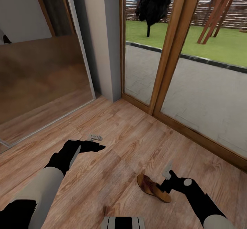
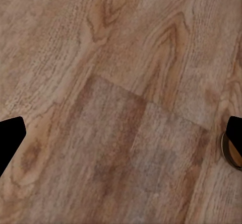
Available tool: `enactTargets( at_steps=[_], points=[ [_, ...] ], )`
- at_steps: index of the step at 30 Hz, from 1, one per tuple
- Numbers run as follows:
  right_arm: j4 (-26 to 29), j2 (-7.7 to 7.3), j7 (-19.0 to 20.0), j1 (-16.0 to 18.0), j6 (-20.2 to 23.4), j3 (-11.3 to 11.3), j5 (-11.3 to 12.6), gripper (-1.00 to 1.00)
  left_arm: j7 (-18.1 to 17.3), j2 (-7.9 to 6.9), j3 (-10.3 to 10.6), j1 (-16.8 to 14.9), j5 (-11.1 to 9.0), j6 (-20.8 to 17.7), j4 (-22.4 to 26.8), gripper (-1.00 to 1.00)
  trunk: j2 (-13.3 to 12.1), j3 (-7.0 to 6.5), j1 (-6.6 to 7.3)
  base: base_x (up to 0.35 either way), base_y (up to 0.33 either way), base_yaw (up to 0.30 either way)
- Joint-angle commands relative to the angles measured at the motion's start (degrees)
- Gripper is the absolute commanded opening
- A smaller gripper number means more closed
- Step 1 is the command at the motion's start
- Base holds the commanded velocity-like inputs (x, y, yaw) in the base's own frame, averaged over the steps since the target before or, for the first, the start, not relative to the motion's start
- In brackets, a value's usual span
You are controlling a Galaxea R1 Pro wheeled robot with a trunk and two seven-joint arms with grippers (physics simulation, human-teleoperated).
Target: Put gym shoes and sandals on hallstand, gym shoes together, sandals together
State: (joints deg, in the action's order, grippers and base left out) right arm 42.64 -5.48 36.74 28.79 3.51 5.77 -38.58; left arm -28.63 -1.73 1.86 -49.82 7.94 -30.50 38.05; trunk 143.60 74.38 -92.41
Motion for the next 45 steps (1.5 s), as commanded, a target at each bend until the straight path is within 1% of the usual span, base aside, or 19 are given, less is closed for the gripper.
enactTargets(
  at_steps=[1, 4, 9, 16, 17, 24, 31, 35, 36, 37, 38, 40, 45],
  points=[
    [0.1, 0.00, 0.7, 0.0, 0.3, -0.1, -0.2, 1.00, -0.4, -0.03, 0.1, 0.0, 0.6, -0.1, 0.1, 1.00, 0.0, 0.04, 0.01, 0.000, 0.000, 0.000],
    [0.1, -0.01, 1.0, 0.0, 0.3, -0.4, -0.2, 1.00, -0.4, -0.03, 0.1, 0.0, 0.6, -0.1, 0.1, 1.00, 0.0, 0.04, 0.01, 0.000, 0.000, 0.000],
    [0.6, -0.33, 1.3, 0.0, 0.2, -0.6, -0.1, 1.00, -0.4, -0.02, 0.2, -0.1, 0.6, -0.1, 0.1, 1.00, 0.1, 1.16, -0.12, 0.000, 0.000, 0.000],
    [1.3, -0.62, 1.4, 0.1, 0.4, -0.6, 0.0, 1.00, -0.4, 0.05, 0.2, -0.2, 0.6, -0.1, 0.1, 1.00, 0.2, 3.09, -0.30, 0.000, 0.000, 0.000],
    [2.2, -0.65, 1.4, 0.1, 0.5, -0.6, -0.1, 1.00, -0.4, 0.09, 0.2, -0.3, 0.6, -0.1, 0.2, 1.00, 0.2, 3.39, -0.32, 0.000, 0.000, 0.000],
    [3.5, -0.72, 1.4, 0.1, 0.6, -0.6, -0.2, 1.00, -0.5, 0.85, 0.2, -0.6, 0.6, -0.2, 0.2, 1.00, 0.3, 5.56, -0.51, 0.000, 0.000, 0.000],
    [3.7, -0.75, 1.3, 0.1, 0.6, -0.5, -0.2, 1.00, -0.3, 1.22, 0.3, -1.0, 0.7, -0.2, 0.6, 1.00, 0.3, 5.95, -0.51, 0.000, 0.000, 0.000],
    [3.8, -0.72, 1.3, 0.1, 0.6, -0.5, -0.2, 1.00, -0.3, 1.27, 0.3, -1.9, 0.6, -0.5, 2.6, 1.00, 0.3, 6.00, -0.51, 0.000, 0.000, 0.000],
    [3.8, -0.71, 1.3, 0.1, 0.7, -0.5, -0.2, 1.00, -0.4, 1.27, 0.3, -2.1, 0.5, -0.7, 3.9, 1.00, 0.3, 6.00, -0.51, 0.000, 0.000, 0.000],
    [3.8, -0.69, 1.3, 0.1, 0.7, -0.5, -0.2, 1.00, -0.4, 1.28, 0.2, -2.3, 0.4, -1.7, 6.5, 1.00, 0.3, 6.01, -0.51, 0.000, 0.000, 0.000],
    [3.7, -0.68, 1.3, 0.1, 0.7, -0.5, -0.2, 1.00, -0.4, 1.28, 0.2, -2.3, 0.4, -2.0, 7.1, 1.00, 0.3, 6.02, -0.51, 0.000, 0.000, 0.000],
    [3.7, -0.68, 1.3, 0.1, 0.8, -0.5, -0.2, 1.00, -0.4, 1.29, 0.2, -2.1, 0.4, -2.9, 8.4, 1.00, 0.3, 6.53, -0.56, 0.000, 0.000, 0.000],
    [3.5, -0.68, 1.2, 0.1, 0.8, -0.4, -0.2, 1.00, -0.4, 1.23, 0.3, -1.8, 0.4, -3.6, 9.3, 1.00, 0.4, 7.94, -0.69, 0.000, 0.000, 0.000]
  ],
)
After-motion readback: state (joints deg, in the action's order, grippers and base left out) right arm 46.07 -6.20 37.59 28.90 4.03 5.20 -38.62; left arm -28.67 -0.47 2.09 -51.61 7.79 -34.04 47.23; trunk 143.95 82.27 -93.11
